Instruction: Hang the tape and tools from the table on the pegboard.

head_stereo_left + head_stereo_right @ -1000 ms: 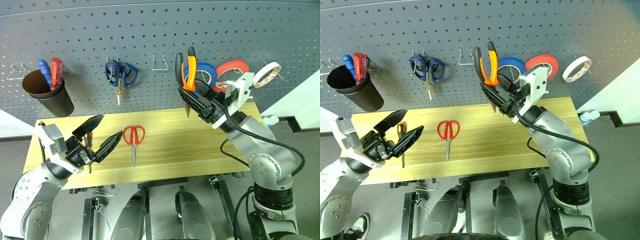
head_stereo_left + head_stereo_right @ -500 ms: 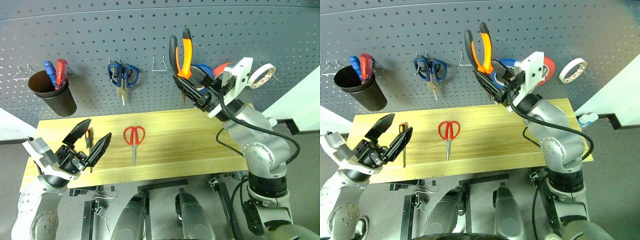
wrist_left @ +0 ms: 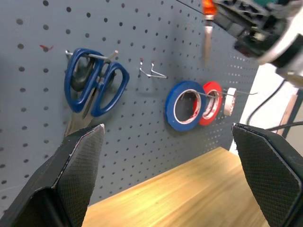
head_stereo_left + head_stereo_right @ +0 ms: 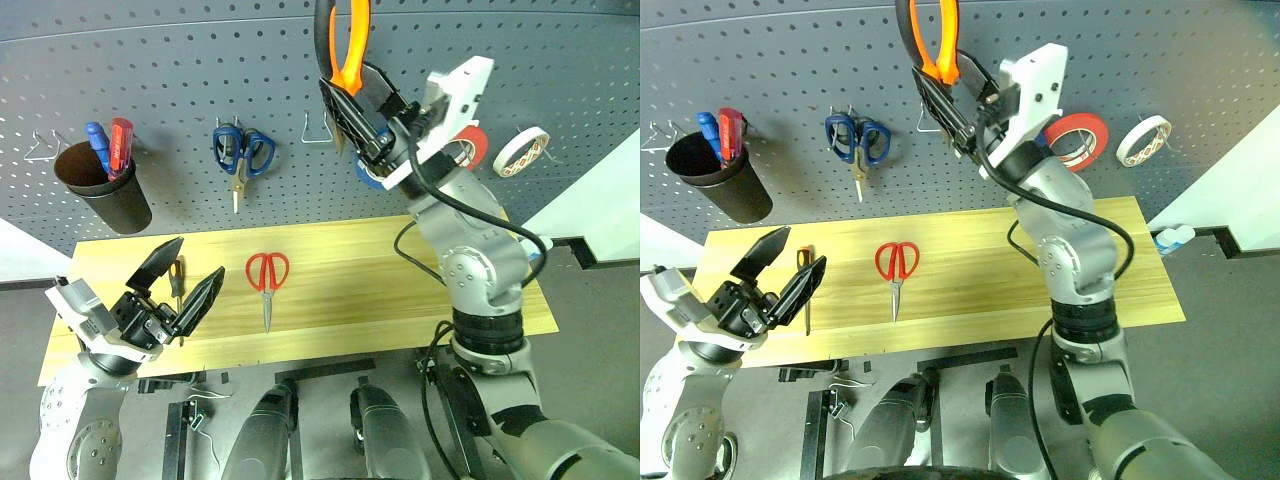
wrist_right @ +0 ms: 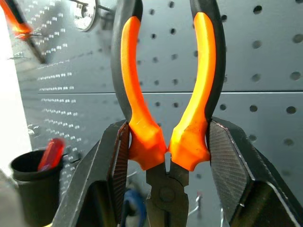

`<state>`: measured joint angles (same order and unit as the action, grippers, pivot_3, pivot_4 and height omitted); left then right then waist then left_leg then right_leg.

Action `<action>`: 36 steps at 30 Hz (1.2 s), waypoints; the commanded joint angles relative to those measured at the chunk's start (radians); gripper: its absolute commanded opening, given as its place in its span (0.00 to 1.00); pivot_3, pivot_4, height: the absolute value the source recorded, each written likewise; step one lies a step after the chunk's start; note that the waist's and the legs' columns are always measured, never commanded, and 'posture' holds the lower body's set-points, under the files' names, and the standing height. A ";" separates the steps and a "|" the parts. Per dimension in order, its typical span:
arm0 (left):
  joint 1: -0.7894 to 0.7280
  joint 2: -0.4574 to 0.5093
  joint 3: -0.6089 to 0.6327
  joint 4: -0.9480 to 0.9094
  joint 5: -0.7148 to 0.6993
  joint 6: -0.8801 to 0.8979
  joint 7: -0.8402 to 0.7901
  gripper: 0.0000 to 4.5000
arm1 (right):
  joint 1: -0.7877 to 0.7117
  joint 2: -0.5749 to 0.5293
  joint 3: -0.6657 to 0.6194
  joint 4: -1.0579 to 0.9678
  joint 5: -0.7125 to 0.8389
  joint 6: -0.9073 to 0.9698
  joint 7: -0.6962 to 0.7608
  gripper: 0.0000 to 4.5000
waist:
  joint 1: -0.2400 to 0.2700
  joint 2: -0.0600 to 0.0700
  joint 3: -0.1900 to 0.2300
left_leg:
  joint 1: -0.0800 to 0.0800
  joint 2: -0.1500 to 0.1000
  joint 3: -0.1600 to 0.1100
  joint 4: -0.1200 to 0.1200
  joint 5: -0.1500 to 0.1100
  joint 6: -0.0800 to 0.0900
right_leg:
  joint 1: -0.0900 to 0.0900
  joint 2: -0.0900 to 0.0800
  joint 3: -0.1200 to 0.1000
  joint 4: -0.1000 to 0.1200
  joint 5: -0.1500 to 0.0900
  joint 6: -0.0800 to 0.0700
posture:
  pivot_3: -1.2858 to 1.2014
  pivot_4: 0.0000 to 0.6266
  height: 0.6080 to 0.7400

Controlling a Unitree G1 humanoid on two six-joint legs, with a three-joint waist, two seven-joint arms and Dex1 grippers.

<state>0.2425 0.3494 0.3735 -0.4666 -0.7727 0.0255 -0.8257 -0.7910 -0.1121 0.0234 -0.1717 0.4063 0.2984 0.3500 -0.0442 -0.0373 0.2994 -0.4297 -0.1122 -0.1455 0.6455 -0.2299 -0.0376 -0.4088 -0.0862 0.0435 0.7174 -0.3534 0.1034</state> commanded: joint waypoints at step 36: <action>0.059 0.070 0.060 -0.068 -0.062 0.000 0.002 1.00 | -0.220 0.261 -0.055 0.544 -0.199 -0.686 -0.142 0.46 | 0.004 0.003 0.002 | 0.000 0.001 0.000 -0.002 -0.002 0.003 | -0.001 0.001 0.000 0.000 0.000 -0.001 | 0.59 0.49 0.84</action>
<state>0.2899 0.4092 0.4078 -0.4934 -0.8130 0.0239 -0.8255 -0.9691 0.1373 -0.0241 0.3798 0.2198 -0.3303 0.2220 -0.0402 -0.0347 0.3014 -0.4293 -0.1109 -0.1456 0.6432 -0.2315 -0.0349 -0.4099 -0.0851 0.0437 0.7171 -0.3533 0.1027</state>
